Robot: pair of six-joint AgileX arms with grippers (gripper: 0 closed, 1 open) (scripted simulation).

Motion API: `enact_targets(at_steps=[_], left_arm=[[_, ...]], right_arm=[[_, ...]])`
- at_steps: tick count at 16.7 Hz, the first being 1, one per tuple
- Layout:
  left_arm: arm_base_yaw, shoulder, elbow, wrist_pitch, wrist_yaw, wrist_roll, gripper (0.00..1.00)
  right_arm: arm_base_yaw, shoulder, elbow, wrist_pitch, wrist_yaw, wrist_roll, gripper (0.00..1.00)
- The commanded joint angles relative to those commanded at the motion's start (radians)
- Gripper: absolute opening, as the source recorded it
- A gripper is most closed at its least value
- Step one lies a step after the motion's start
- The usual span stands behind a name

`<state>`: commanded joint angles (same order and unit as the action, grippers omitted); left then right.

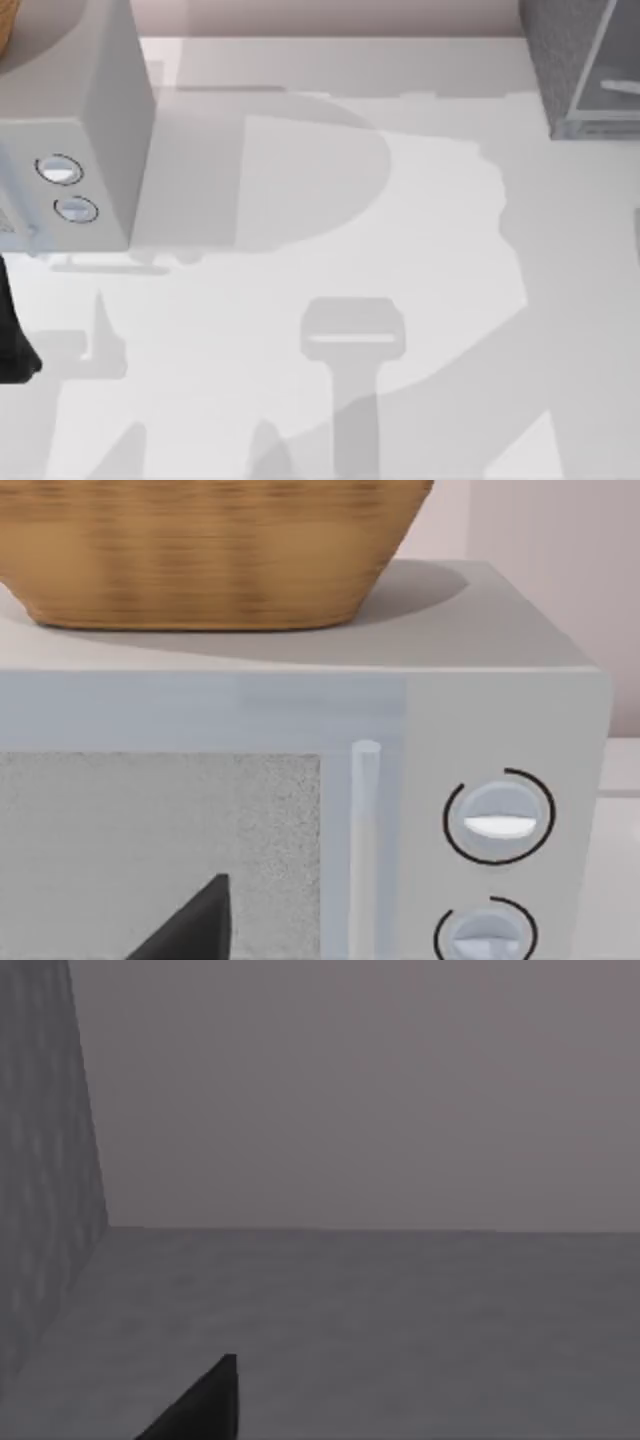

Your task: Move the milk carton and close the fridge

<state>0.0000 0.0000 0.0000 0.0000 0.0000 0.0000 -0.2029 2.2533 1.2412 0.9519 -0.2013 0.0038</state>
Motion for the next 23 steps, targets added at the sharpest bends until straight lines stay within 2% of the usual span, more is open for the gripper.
enact_targets(at_steps=[3,7,19,23], left_arm=[[0.000,0.000,0.000,0.000,0.000,0.000,1.00],[0.000,0.000,0.000,0.000,0.000,0.000,1.00],[0.000,0.000,0.000,0.000,0.000,0.000,1.00],[0.000,0.000,0.000,0.000,0.000,0.000,1.00]], right_arm=[[0.005,-0.125,-0.061,-0.060,0.013,0.011,1.00],[0.012,-0.429,-0.205,-0.192,0.048,0.027,1.00],[0.103,-1.704,-0.871,-0.710,0.172,0.030,1.00],[0.156,-2.043,-1.080,-0.849,0.192,0.013,1.00]])
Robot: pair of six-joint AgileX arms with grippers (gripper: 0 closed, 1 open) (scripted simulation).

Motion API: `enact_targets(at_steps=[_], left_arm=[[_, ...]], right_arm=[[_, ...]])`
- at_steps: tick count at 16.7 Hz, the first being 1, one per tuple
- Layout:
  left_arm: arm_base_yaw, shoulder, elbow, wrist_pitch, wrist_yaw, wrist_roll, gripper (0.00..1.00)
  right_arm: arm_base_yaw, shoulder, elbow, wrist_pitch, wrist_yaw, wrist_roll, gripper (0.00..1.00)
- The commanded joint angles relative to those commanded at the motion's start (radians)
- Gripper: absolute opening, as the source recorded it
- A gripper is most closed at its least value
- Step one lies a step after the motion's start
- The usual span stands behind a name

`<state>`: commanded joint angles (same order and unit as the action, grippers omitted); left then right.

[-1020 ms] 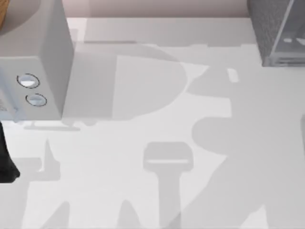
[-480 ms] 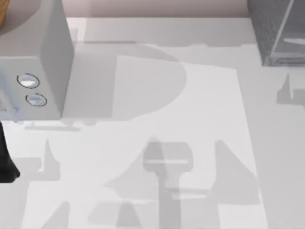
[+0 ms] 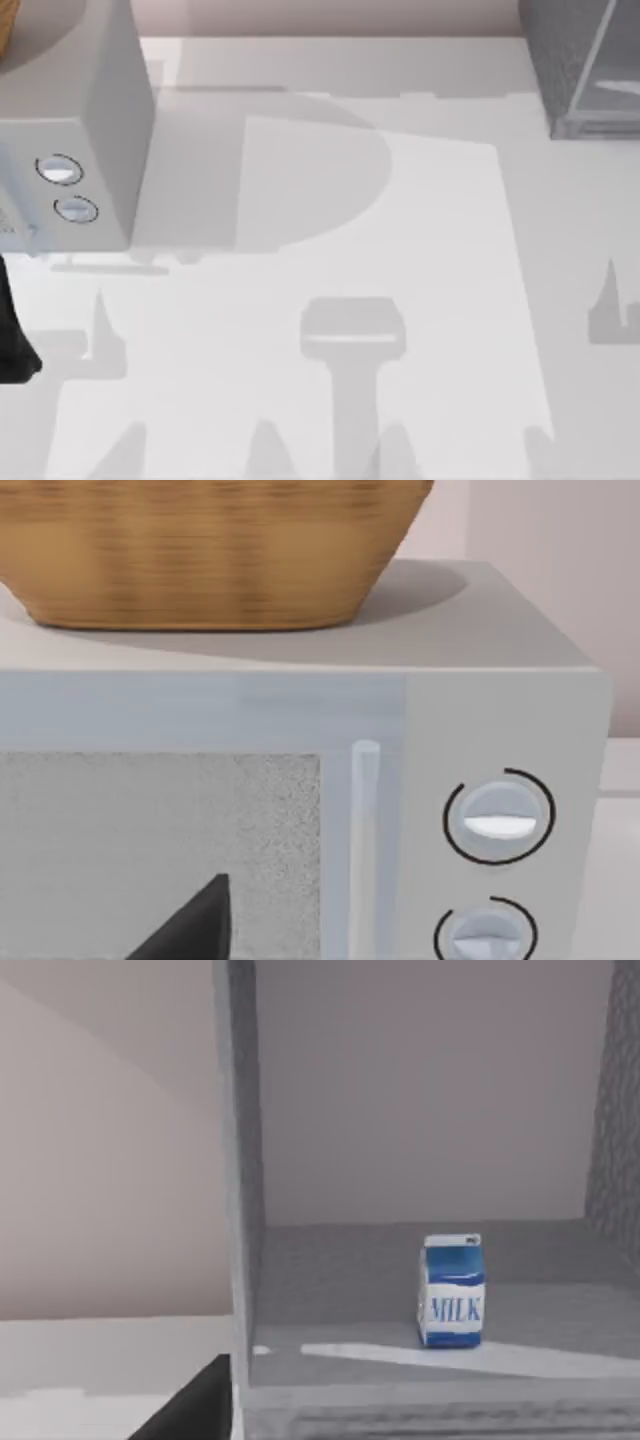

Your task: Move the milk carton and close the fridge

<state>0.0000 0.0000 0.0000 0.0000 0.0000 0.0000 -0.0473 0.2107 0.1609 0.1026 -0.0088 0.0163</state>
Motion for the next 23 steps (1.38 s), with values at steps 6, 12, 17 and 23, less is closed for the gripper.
enact_targets(at_steps=[6,12,17,23], left_arm=[[0.000,0.000,0.000,0.000,0.000,0.000,1.00],[0.000,0.000,0.000,0.000,0.000,0.000,1.00],[0.000,0.000,0.000,0.000,0.000,0.000,1.00],[0.000,0.000,0.000,0.000,0.000,0.000,1.00]], right_arm=[[0.047,-0.211,-0.161,-0.103,0.009,-0.016,1.00],[0.045,-0.218,-0.149,-0.114,0.008,-0.016,1.00],[0.048,-0.384,-0.010,-0.328,0.007,-0.018,1.00],[0.045,-0.687,0.240,-0.886,0.013,-0.024,1.00]])
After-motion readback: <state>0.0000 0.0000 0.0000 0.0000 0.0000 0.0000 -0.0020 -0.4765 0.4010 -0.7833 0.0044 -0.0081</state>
